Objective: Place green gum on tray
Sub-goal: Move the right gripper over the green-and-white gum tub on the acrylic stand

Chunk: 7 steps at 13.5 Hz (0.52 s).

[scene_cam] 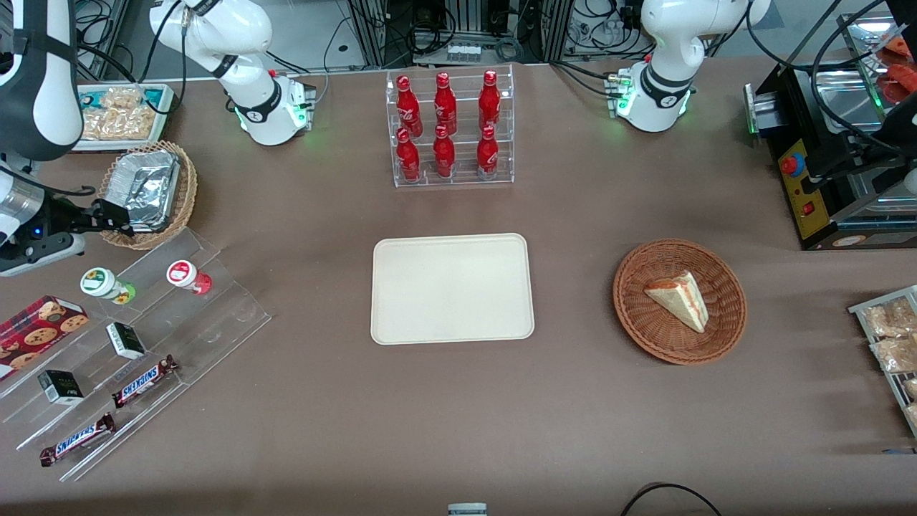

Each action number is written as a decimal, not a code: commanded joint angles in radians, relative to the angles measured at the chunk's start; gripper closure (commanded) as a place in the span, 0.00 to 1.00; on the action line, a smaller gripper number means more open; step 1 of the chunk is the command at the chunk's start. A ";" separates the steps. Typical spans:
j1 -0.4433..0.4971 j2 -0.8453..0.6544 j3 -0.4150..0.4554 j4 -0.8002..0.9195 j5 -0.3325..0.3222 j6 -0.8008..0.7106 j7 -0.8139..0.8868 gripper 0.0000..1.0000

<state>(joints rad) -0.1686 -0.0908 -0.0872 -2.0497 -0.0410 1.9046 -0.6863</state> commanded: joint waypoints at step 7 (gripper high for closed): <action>-0.089 0.029 0.001 -0.083 0.016 0.171 -0.452 0.01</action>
<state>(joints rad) -0.2451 -0.0700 -0.0905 -2.1248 -0.0409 2.0378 -1.1034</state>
